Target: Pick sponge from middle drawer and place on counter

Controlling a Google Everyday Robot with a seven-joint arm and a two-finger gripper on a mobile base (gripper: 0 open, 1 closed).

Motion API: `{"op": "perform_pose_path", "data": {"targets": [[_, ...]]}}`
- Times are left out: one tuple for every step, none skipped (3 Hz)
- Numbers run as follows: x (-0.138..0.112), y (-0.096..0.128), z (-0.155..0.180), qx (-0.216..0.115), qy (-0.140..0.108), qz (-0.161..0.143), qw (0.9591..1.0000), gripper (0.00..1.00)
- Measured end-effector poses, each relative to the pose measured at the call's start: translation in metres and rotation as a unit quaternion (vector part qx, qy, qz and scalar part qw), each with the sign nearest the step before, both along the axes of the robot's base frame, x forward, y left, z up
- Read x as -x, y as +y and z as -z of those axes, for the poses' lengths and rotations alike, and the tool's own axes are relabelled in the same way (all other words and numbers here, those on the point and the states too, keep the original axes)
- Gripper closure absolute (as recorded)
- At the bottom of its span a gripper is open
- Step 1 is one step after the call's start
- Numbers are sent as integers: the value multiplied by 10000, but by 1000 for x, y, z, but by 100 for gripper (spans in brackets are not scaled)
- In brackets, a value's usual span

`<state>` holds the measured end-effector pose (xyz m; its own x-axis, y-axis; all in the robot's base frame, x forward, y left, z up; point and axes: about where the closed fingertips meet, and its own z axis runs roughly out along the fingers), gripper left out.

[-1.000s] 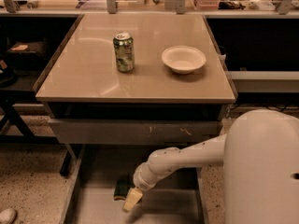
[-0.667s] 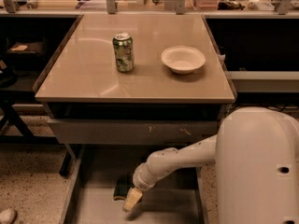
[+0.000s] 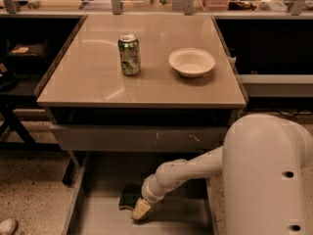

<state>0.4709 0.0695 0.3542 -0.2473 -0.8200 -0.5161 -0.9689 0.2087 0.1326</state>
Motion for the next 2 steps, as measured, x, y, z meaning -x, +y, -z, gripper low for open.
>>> {"op": "perform_pose_path", "data": {"targets": [[0,0,0,0,3,1,10000,41],[0,0,0,0,4,1,10000,64]]}}
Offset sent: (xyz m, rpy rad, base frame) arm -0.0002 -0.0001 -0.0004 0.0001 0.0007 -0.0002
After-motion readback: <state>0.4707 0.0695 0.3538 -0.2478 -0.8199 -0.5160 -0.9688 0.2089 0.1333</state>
